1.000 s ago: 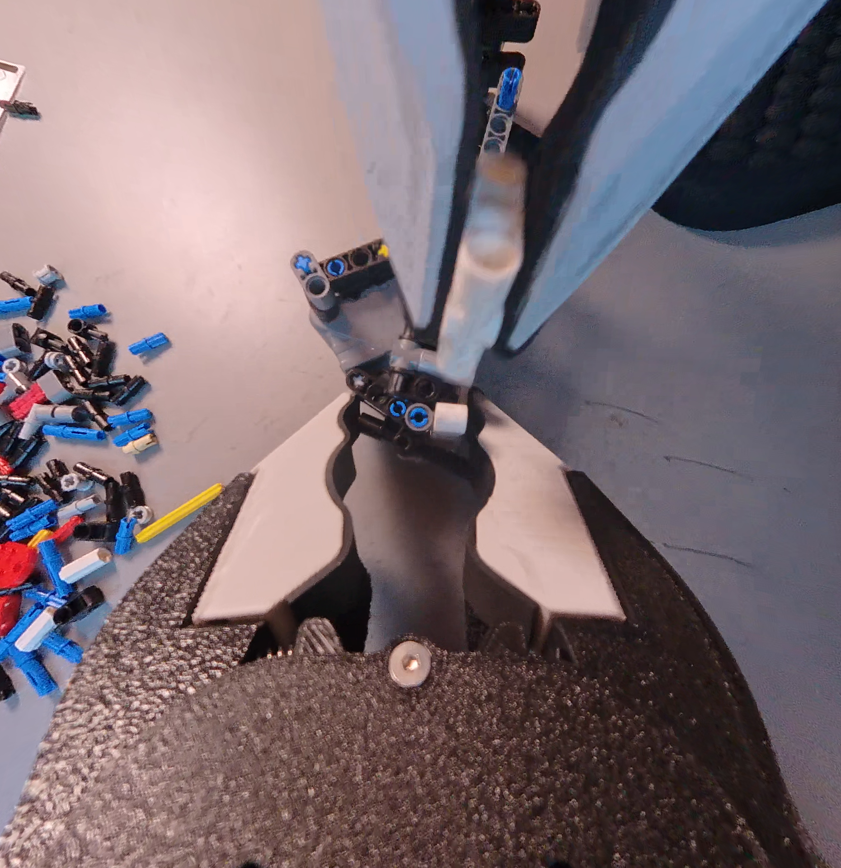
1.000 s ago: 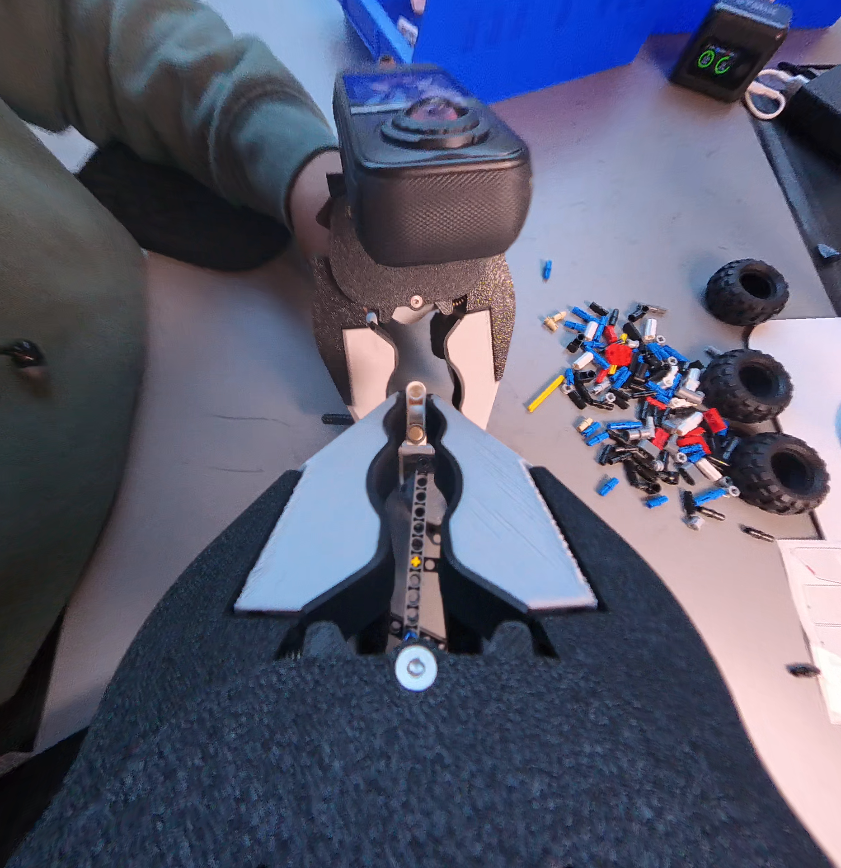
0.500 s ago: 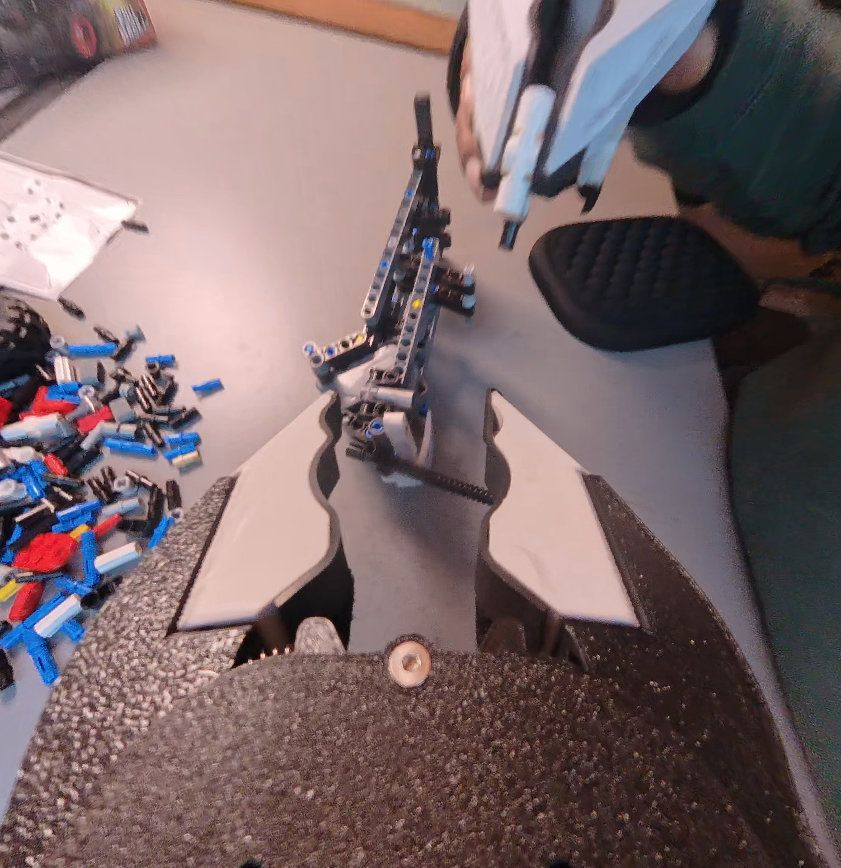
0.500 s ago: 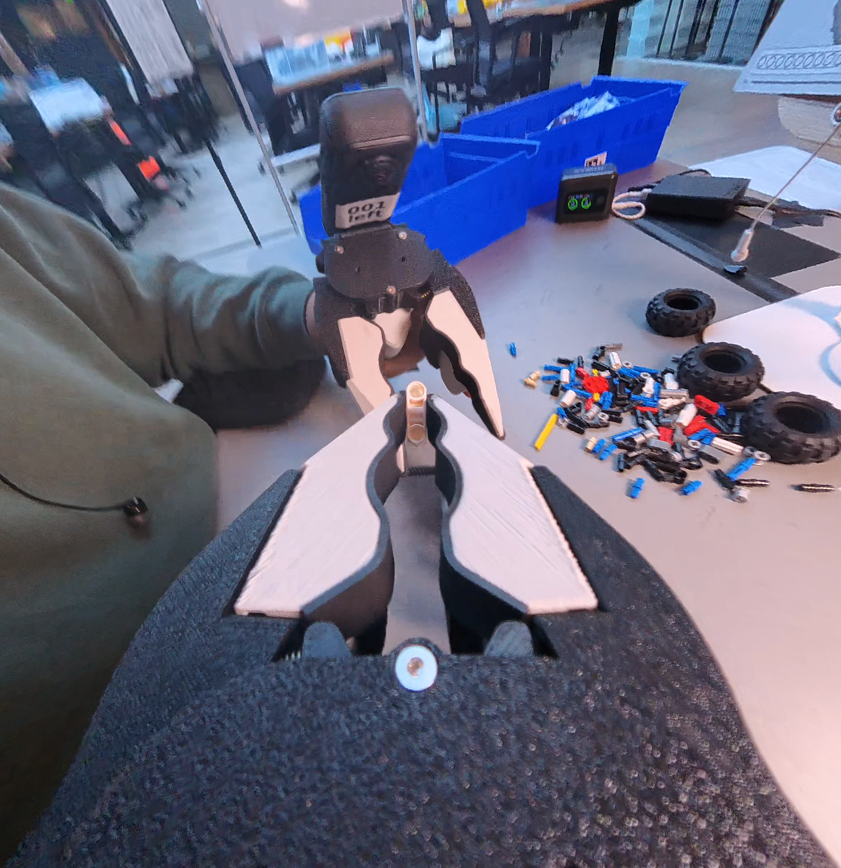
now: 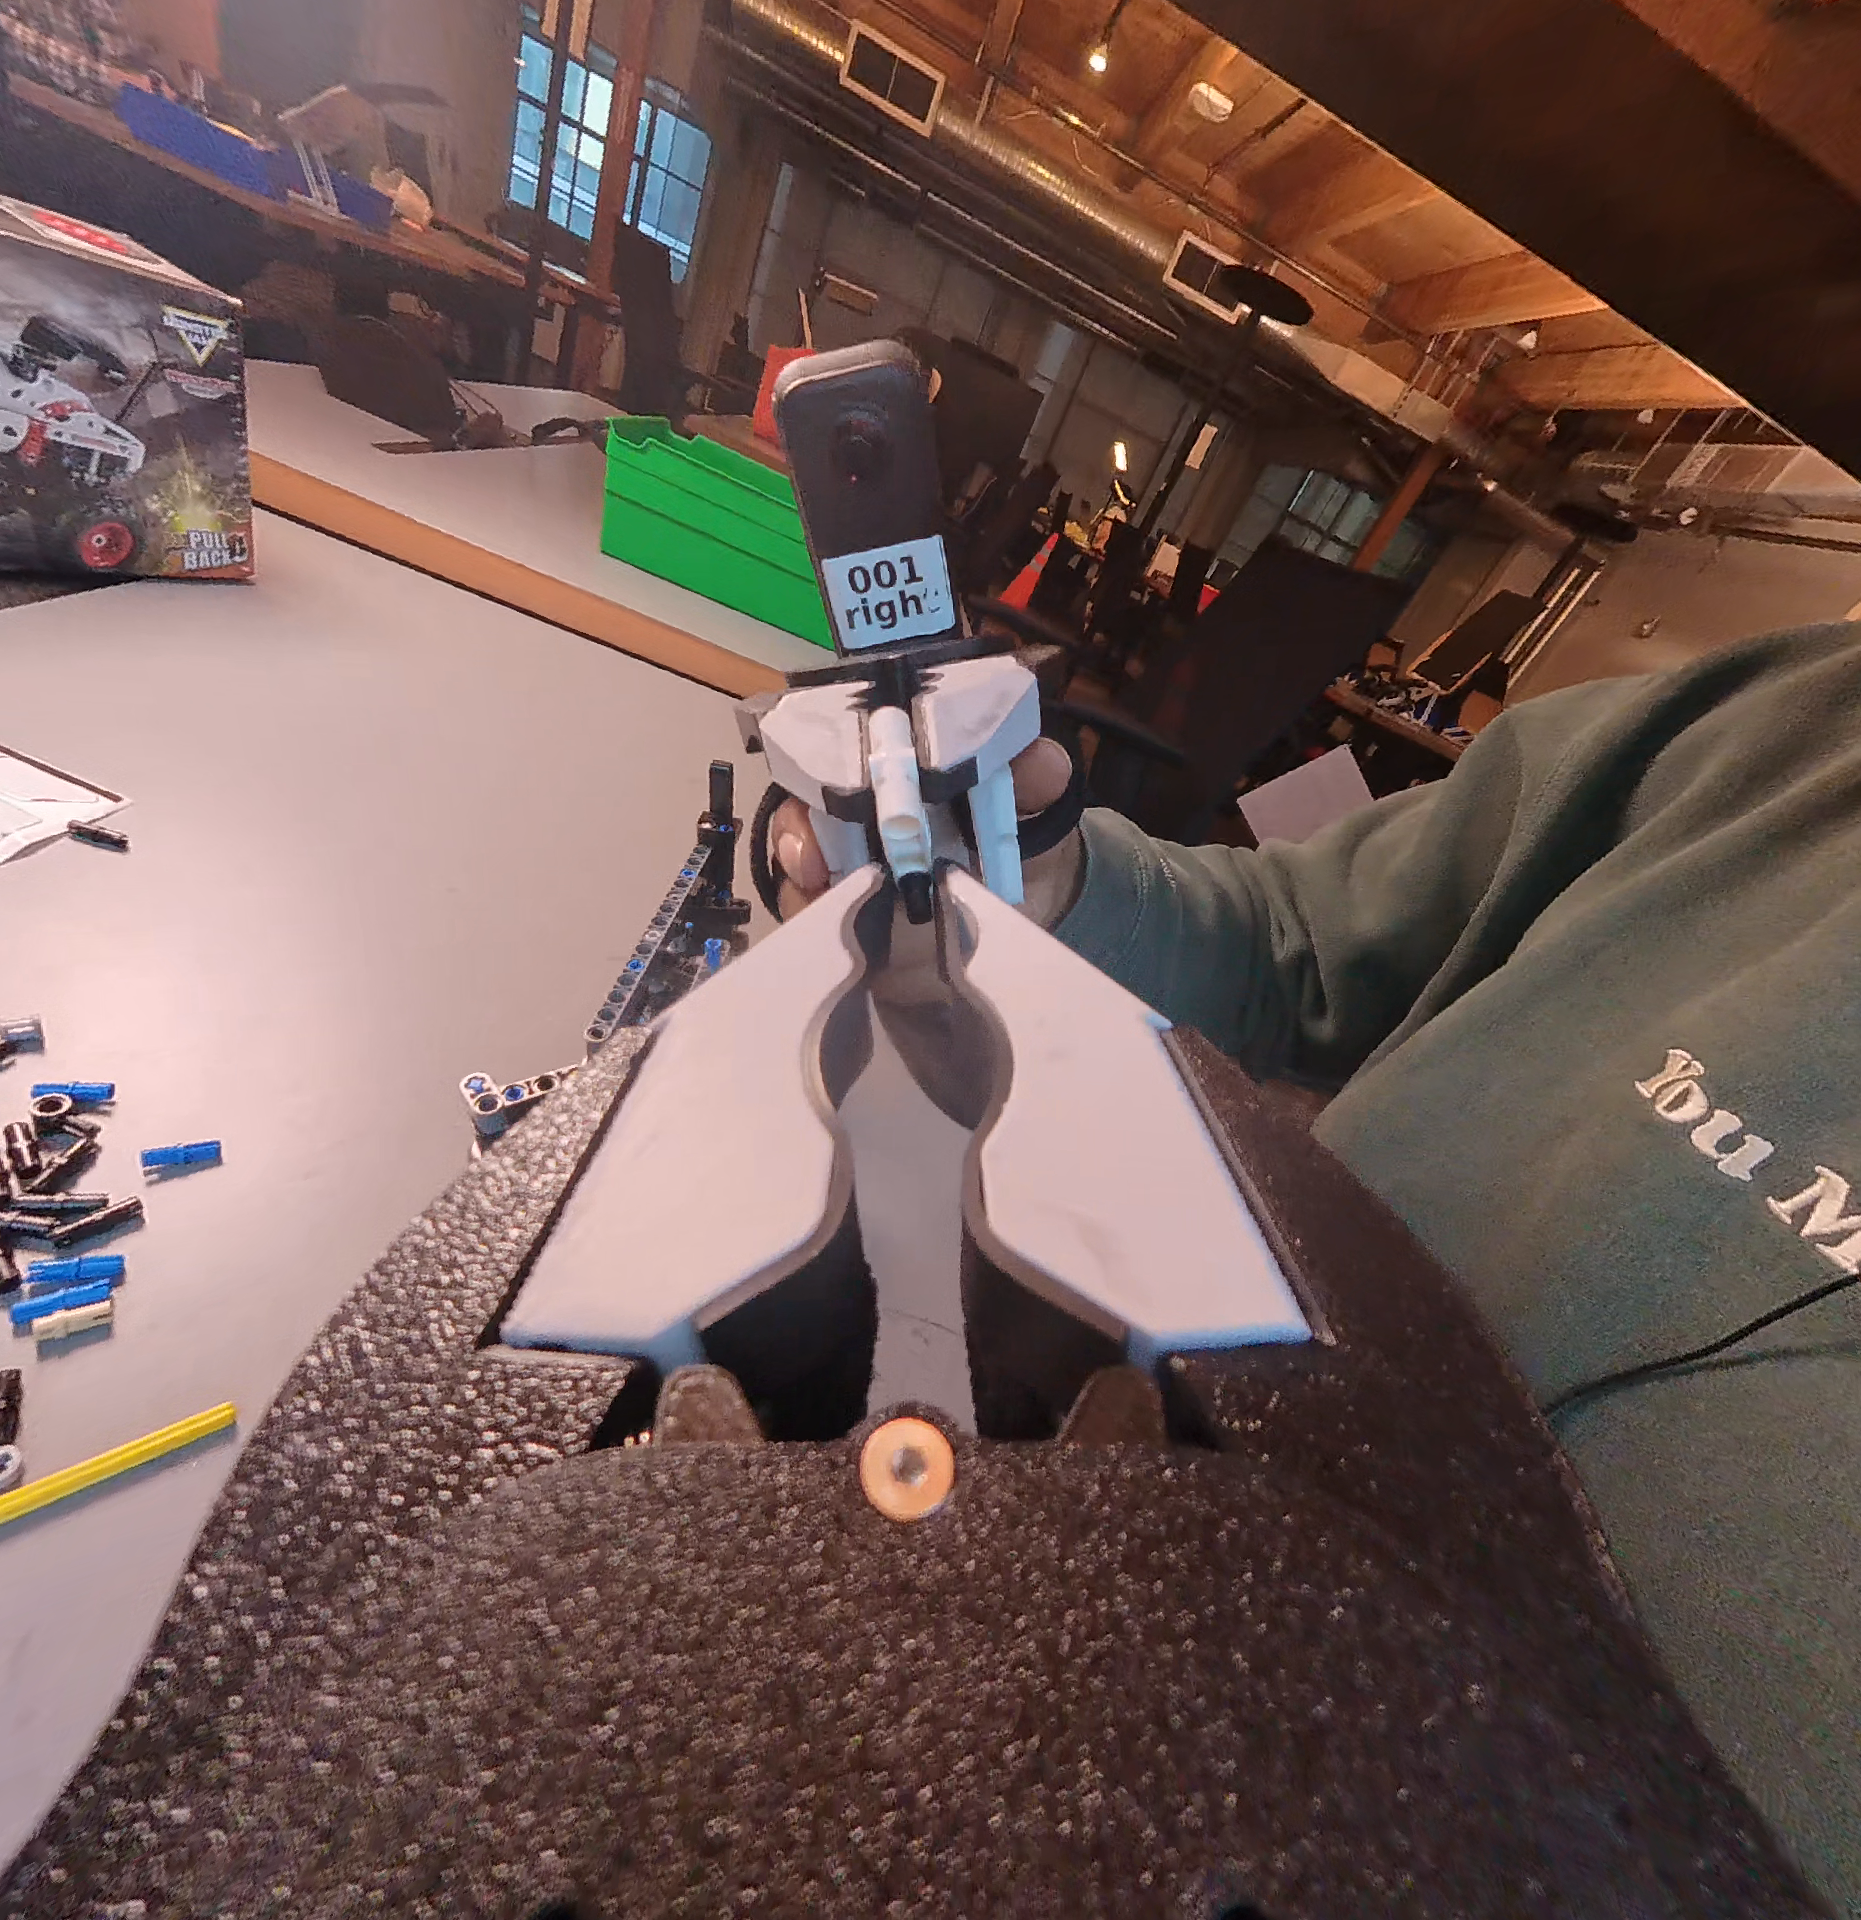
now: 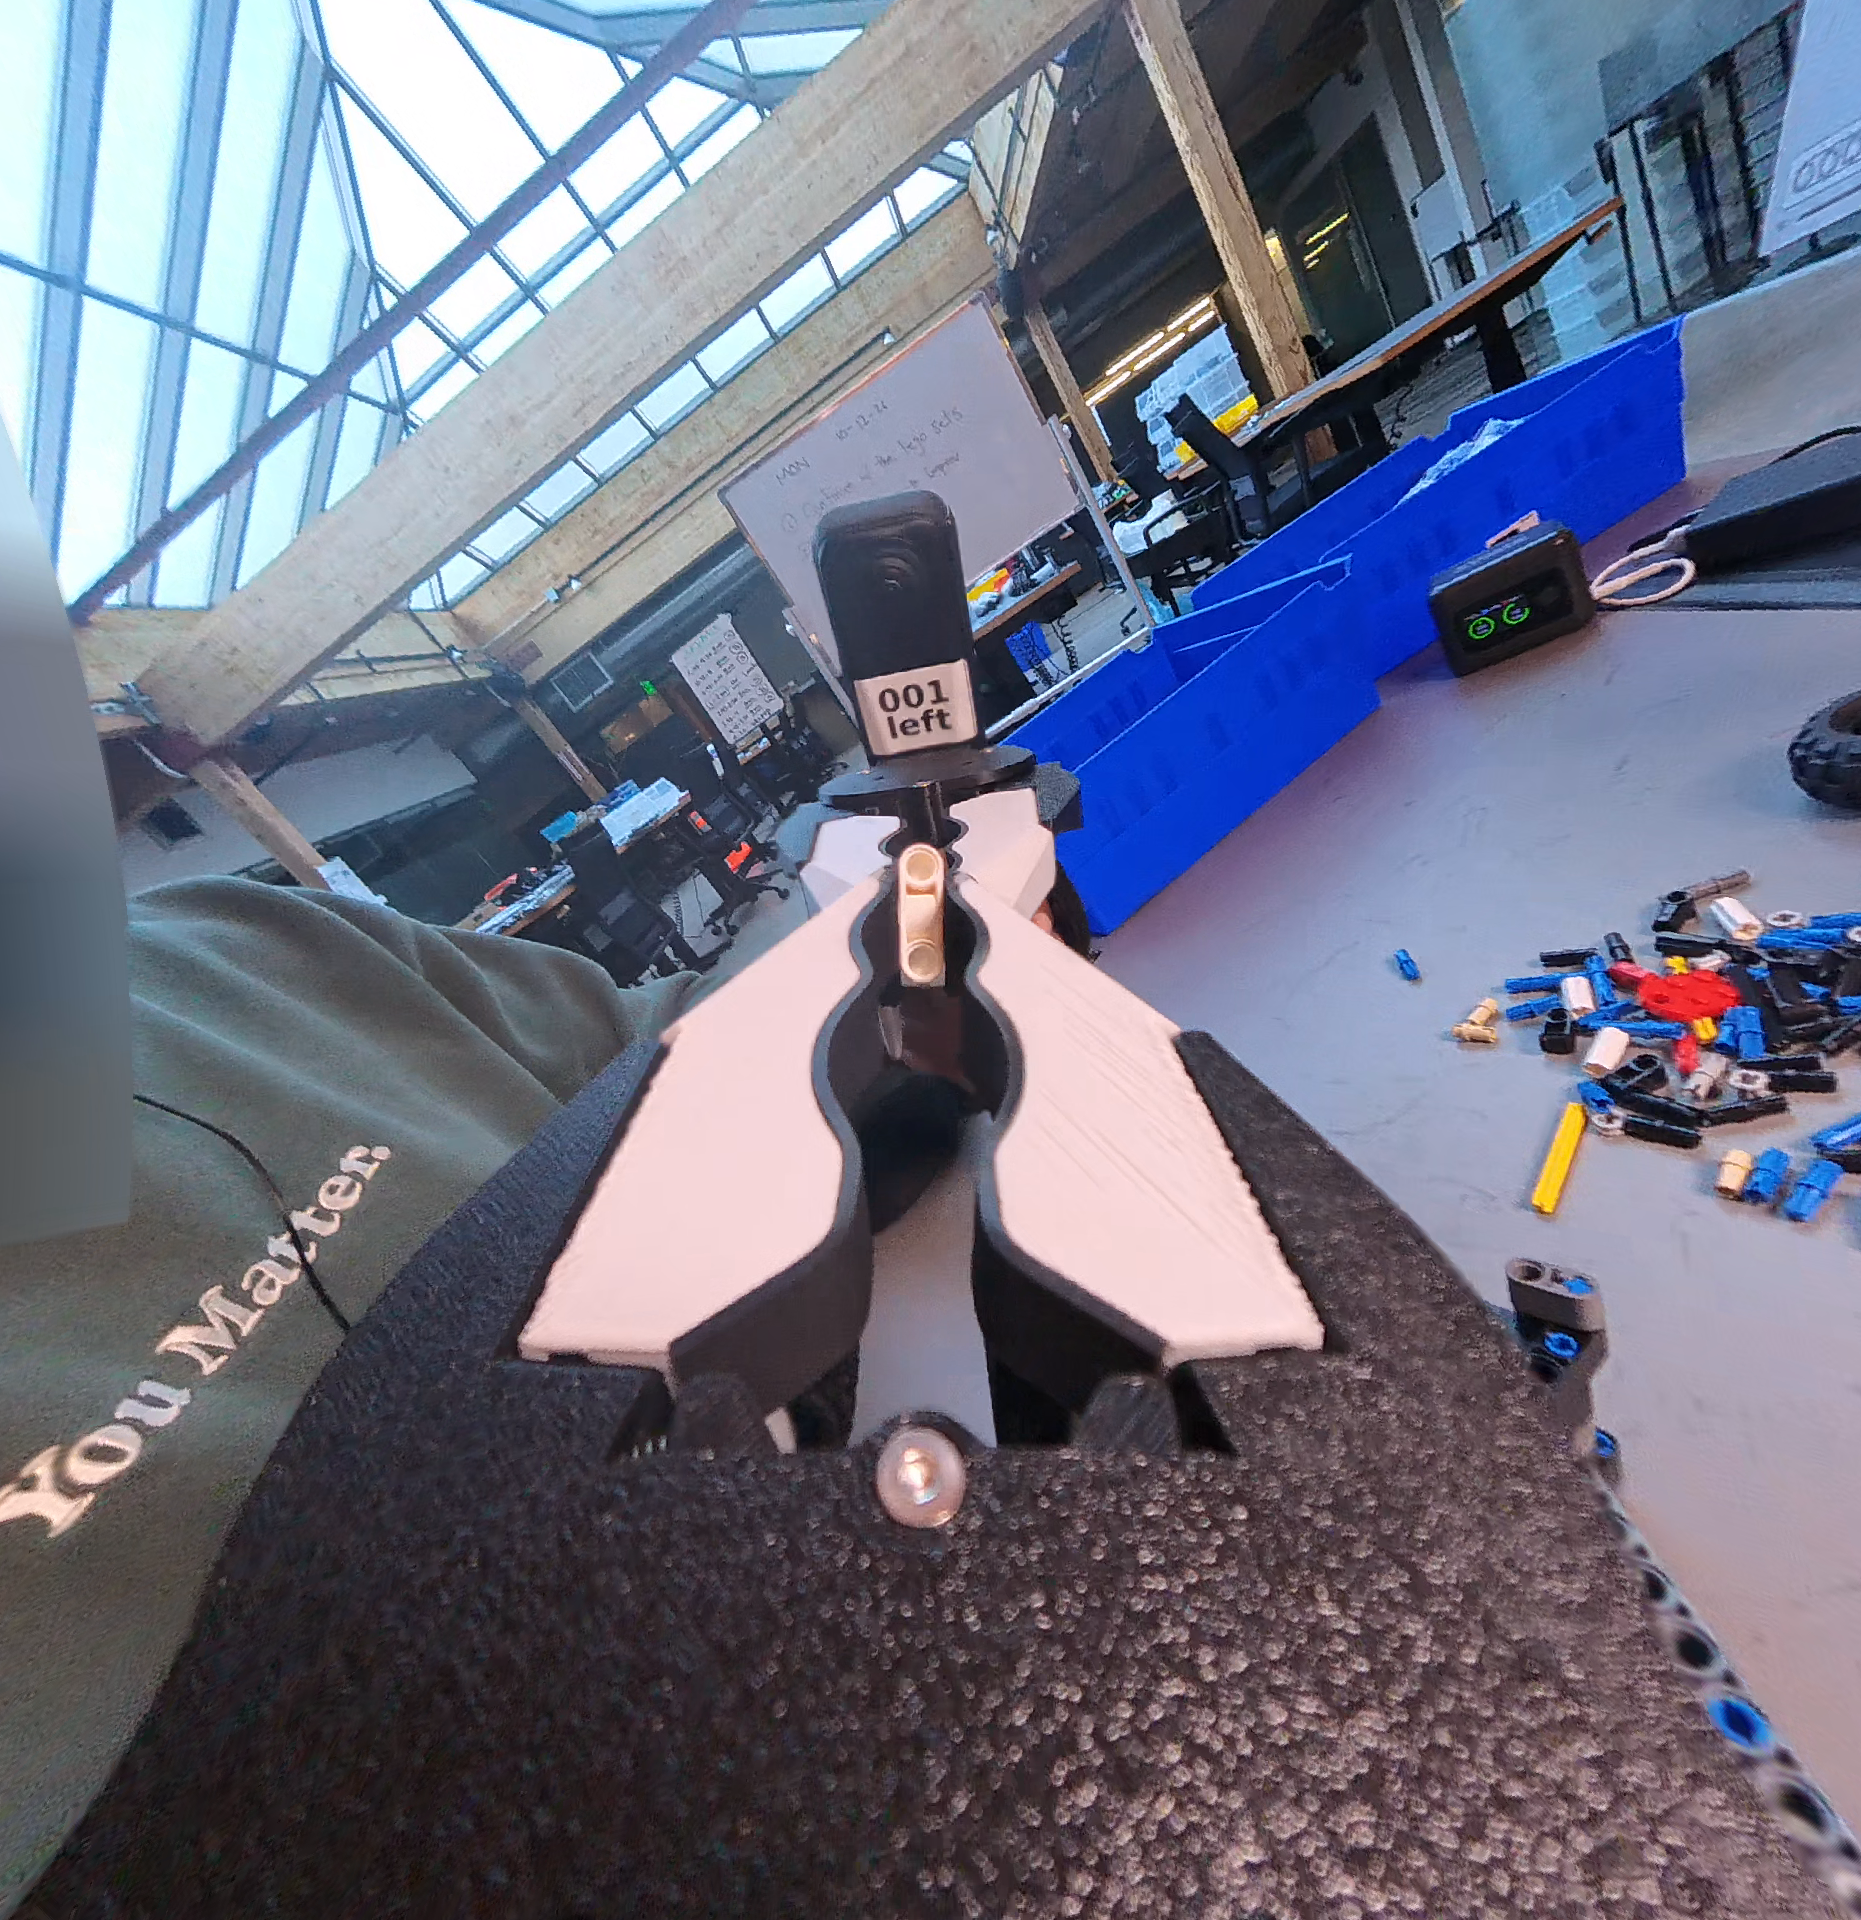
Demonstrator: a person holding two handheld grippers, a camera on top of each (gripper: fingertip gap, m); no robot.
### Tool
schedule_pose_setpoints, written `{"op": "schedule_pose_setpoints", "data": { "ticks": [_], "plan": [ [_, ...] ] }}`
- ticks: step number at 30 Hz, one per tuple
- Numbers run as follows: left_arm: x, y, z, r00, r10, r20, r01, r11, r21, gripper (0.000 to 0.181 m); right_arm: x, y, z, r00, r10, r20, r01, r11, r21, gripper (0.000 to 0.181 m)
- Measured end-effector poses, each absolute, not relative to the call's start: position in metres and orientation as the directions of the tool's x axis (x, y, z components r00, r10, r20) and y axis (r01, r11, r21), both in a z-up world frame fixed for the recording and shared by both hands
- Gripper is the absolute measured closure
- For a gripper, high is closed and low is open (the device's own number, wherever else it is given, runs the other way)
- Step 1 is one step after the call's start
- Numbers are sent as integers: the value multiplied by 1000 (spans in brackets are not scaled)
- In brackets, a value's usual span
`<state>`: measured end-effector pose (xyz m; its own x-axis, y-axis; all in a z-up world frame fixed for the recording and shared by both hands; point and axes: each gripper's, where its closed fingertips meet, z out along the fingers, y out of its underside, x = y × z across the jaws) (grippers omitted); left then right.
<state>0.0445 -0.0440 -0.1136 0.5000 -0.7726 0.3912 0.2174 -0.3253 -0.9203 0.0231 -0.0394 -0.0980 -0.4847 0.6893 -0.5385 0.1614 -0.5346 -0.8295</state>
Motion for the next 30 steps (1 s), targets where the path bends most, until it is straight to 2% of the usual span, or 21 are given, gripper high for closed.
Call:
{"op": "schedule_pose_setpoints", "data": {
  "ticks": [5,7,9,11,16,18,19,22,26,30],
  "plan": [
    [39,-49,-112,480,-803,353,161,-315,-935,176,30,-40,-97,-499,737,-456,158,-439,-884,175],
    [25,-50,-116,509,-789,344,153,-310,-938,181,48,-14,-75,-509,738,-443,71,-477,-876,176],
    [-4,-45,-117,564,-740,367,207,-304,-930,181,63,13,-72,-418,827,-376,32,-400,-916,175],
    [-14,-37,-126,614,-708,349,178,-307,-935,181,63,10,-71,-427,826,-368,36,-391,-919,175],
    [13,-30,-129,561,-746,358,149,-334,-931,181,53,2,-84,-450,795,-407,78,-419,-905,175],
    [24,-30,-127,535,-757,376,162,-344,-925,166,50,-4,-87,-463,785,-411,93,-418,-904,175],
    [29,-30,-126,521,-762,384,166,-350,-922,164,48,-7,-89,-469,781,-412,100,-417,-904,175],
    [41,-32,-119,473,-784,401,192,-353,-916,163,43,-16,-96,-475,780,-408,126,-399,-908,175],
    [47,-33,-117,466,-790,399,194,-349,-917,174,39,-23,-103,-478,784,-397,148,-374,-916,175],
    [45,-33,-119,464,-786,409,199,-358,-912,176,37,-24,-105,-469,795,-385,152,-356,-922,175]
  ]
}}
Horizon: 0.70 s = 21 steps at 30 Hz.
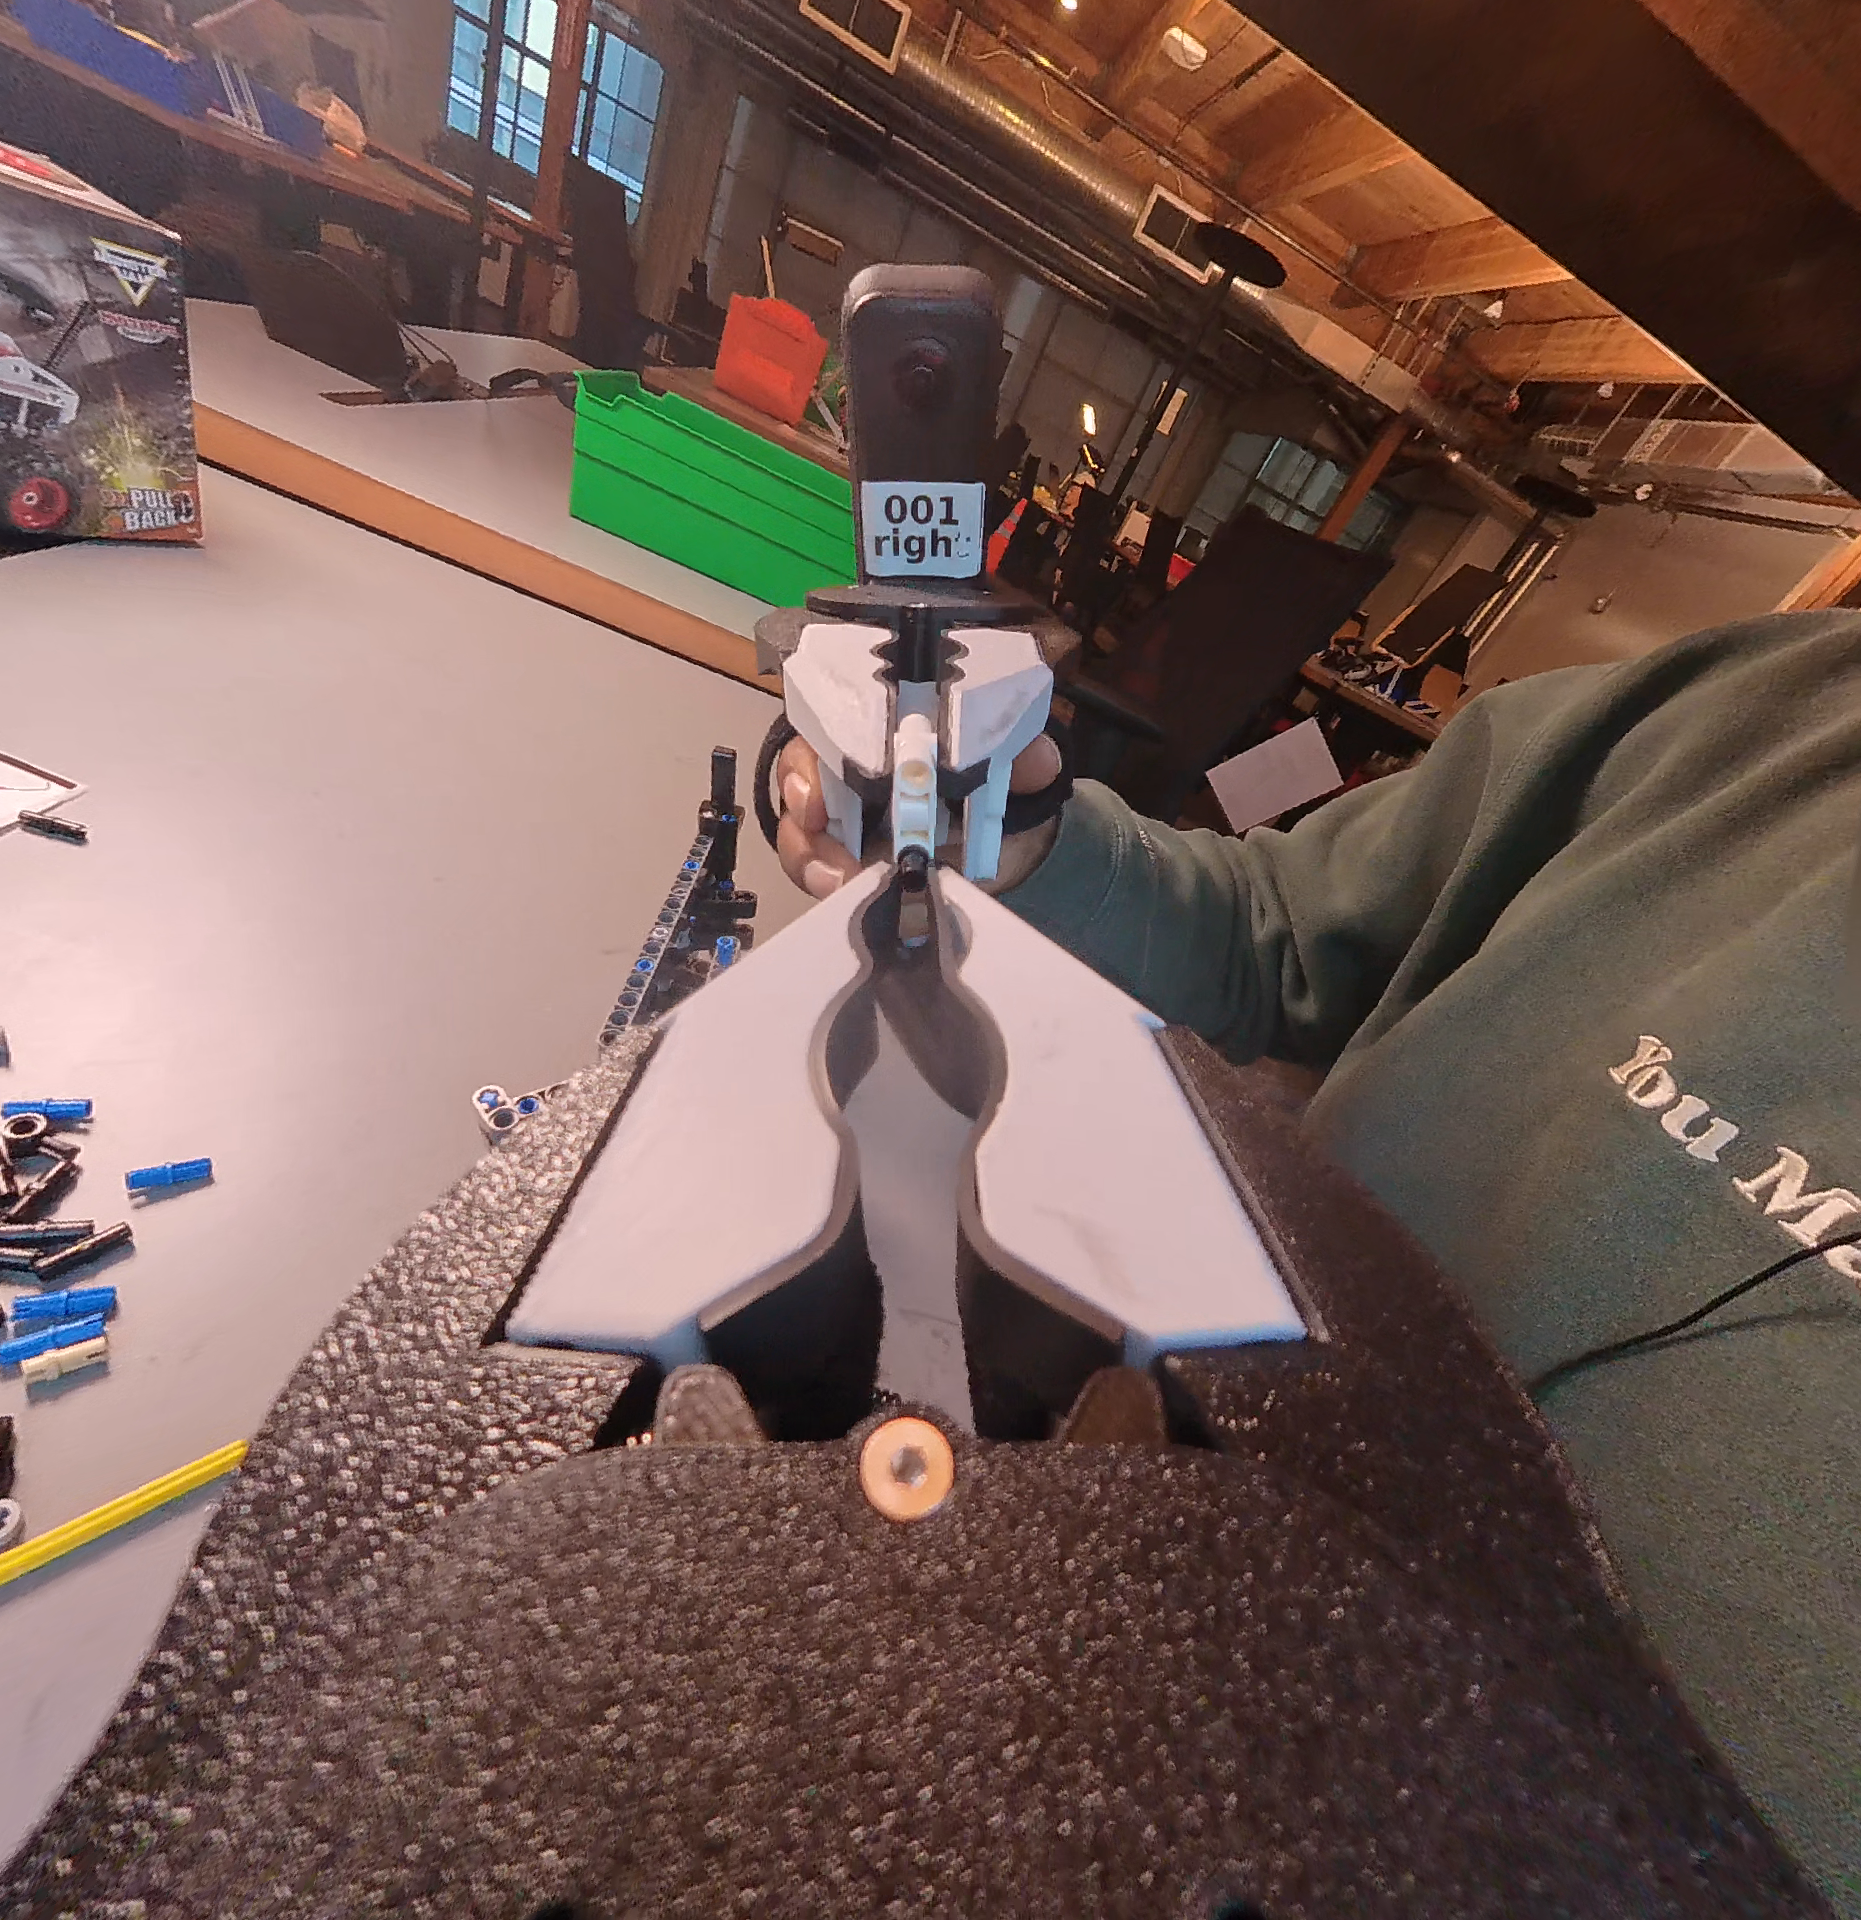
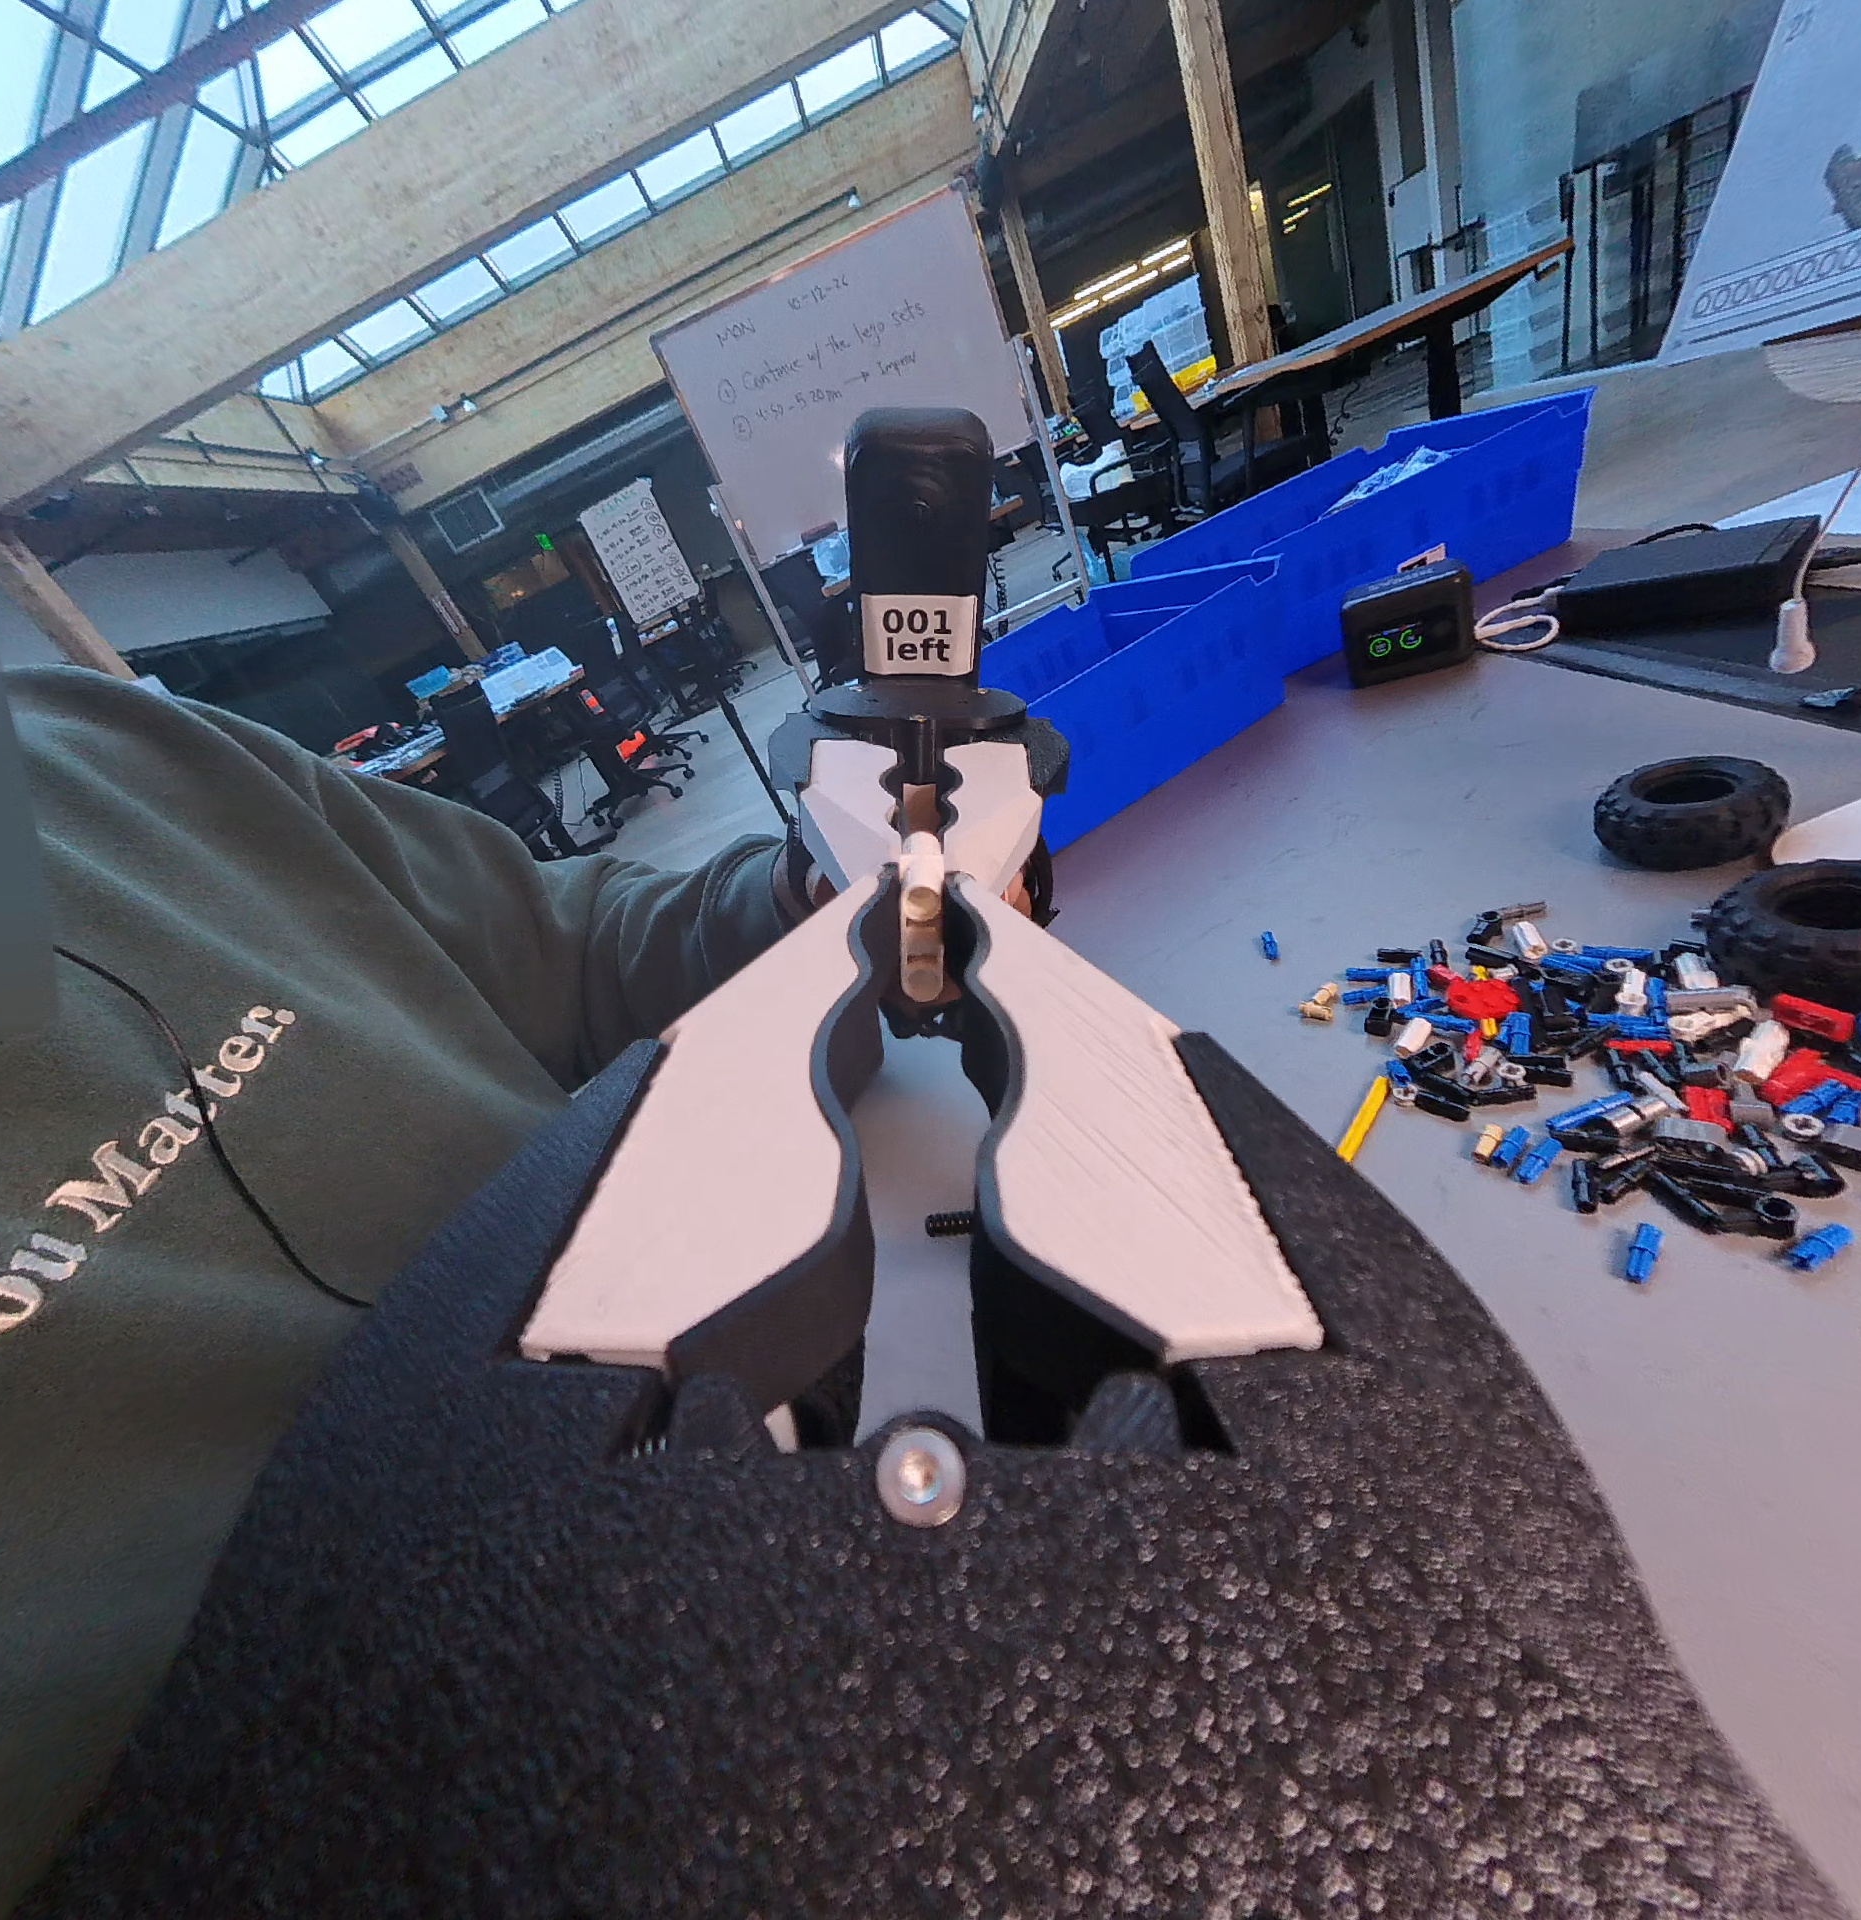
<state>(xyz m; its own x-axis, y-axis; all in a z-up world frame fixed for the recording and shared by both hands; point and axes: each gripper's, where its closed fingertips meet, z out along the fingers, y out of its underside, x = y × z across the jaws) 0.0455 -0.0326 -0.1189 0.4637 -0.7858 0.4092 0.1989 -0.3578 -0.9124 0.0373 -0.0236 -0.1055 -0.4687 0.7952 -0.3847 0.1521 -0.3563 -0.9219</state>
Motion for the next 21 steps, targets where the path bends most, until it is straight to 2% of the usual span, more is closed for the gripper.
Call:
{"op": "schedule_pose_setpoints", "data": {
  "ticks": [8,10,11,14,18,21],
  "plan": [
    [46,-34,-124,439,-782,443,211,-390,-896,179,39,-24,-111,-466,814,-347,161,-307,-938,175],
    [30,-32,-115,445,-771,456,282,-362,-888,179,49,-8,-101,-452,817,-357,117,-343,-932,175],
    [15,-31,-109,456,-759,465,323,-347,-881,180,56,6,-98,-421,836,-352,94,-346,-934,175],
    [-9,-24,-118,551,-705,447,300,-332,-894,179,60,16,-98,-389,856,-340,81,-336,-939,175],
    [-45,14,-175,832,-487,265,60,-397,-916,178,51,10,-105,-385,860,-334,109,-317,-942,175],
    [-73,32,-203,924,-342,168,-5,-451,-892,172,51,13,-106,-371,864,-340,106,-324,-940,175]
  ]
}}
